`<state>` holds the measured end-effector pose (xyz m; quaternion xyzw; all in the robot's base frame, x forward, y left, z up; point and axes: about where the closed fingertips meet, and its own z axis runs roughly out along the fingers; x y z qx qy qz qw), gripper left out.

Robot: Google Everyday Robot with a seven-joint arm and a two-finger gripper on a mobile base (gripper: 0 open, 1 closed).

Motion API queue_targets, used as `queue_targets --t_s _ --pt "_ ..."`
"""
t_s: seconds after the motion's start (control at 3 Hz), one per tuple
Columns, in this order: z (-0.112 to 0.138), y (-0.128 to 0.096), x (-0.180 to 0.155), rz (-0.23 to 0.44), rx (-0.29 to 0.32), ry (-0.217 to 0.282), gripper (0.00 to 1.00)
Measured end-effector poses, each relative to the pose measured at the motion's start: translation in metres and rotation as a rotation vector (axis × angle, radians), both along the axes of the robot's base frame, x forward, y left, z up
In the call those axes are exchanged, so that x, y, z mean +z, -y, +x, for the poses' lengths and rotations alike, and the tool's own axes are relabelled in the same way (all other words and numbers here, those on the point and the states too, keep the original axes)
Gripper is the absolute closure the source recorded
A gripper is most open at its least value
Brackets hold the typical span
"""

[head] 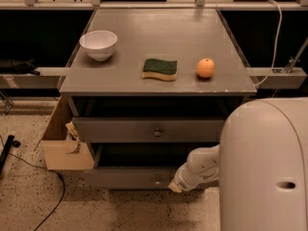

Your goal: Close middle drawer

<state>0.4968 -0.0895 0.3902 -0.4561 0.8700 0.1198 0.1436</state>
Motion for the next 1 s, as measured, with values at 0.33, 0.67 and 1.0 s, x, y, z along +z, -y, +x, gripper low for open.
queue_targets --t_s 0.33,0.67,1.0 --pt "0.0000 0.0000 0.0000 0.000 0.000 0.000 0.74" --pt "0.0000 0.0000 0.0000 0.000 0.000 0.000 0.51" --pt "0.0000 0.0000 0.0000 0.000 0.000 0.000 0.27"
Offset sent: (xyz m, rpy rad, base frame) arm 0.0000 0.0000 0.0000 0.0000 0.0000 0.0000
